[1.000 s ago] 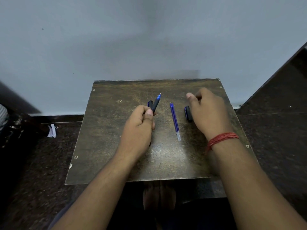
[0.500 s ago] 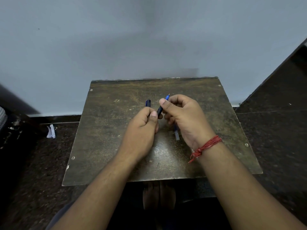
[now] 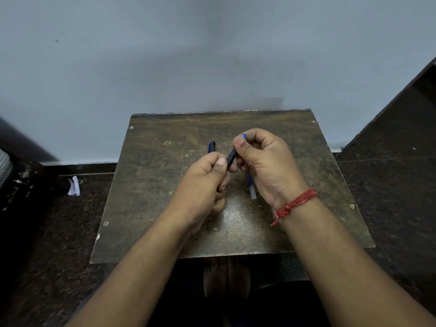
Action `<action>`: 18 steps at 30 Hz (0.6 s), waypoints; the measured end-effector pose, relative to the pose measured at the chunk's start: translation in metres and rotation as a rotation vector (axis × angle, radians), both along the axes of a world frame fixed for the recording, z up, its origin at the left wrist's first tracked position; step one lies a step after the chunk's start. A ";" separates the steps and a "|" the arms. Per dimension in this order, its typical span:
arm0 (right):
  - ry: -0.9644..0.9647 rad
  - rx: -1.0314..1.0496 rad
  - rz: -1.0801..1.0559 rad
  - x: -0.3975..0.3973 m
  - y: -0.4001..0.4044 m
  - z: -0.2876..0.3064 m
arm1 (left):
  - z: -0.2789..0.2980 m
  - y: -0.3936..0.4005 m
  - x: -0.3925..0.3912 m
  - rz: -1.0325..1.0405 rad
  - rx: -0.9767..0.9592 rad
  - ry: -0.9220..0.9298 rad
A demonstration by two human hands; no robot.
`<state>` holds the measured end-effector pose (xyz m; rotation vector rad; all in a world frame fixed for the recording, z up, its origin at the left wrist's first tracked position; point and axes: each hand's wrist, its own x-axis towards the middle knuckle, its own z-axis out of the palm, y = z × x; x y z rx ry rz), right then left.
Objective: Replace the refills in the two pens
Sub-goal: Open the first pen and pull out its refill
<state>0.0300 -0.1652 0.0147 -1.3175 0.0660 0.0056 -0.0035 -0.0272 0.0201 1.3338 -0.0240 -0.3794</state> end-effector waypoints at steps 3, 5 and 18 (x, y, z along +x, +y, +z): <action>-0.046 0.024 0.047 0.000 0.001 0.003 | 0.003 0.000 -0.001 0.007 -0.049 0.035; -0.041 0.010 0.103 0.001 -0.001 0.003 | 0.003 -0.001 -0.002 0.031 -0.034 0.036; 0.005 -0.009 0.056 -0.003 0.003 0.003 | -0.003 -0.004 -0.001 0.115 0.068 0.003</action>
